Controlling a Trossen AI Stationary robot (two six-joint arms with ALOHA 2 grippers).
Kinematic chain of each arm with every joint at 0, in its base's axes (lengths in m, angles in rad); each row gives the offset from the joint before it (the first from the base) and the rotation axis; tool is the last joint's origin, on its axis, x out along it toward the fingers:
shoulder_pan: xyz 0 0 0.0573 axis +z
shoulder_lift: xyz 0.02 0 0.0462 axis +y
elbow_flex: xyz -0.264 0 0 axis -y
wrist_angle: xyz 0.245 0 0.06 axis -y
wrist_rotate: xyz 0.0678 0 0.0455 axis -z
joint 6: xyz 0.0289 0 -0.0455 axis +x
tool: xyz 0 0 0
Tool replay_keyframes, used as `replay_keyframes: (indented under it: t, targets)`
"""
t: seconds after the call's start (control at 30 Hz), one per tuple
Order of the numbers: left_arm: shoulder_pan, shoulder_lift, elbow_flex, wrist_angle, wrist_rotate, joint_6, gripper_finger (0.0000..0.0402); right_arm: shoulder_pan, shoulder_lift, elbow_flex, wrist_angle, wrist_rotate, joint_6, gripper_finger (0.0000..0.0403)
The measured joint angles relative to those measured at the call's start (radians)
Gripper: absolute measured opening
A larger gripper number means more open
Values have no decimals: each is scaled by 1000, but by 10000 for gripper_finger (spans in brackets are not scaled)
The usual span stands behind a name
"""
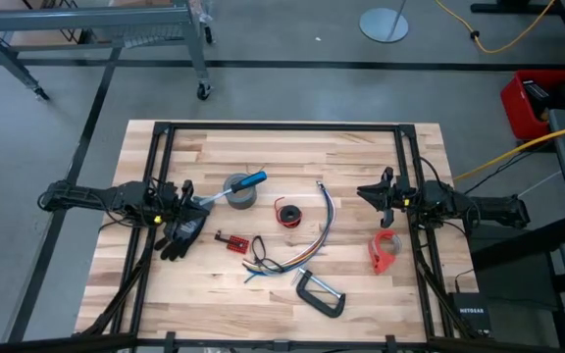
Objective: Coil cords
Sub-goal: Return to Home Position
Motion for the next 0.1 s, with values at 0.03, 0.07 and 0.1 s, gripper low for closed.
replay_keyframes:
  t: [0.03,0.07,0.1]
  targets:
    - [0,0,0,0,0,-1,4,0,0,0,0,0,0,69]
    - [0,0,0,0,0,-2,4,0,0,0,0,0,0,69]
    - [0,0,0,0,0,0,4,0,0,0,0,0,0,69]
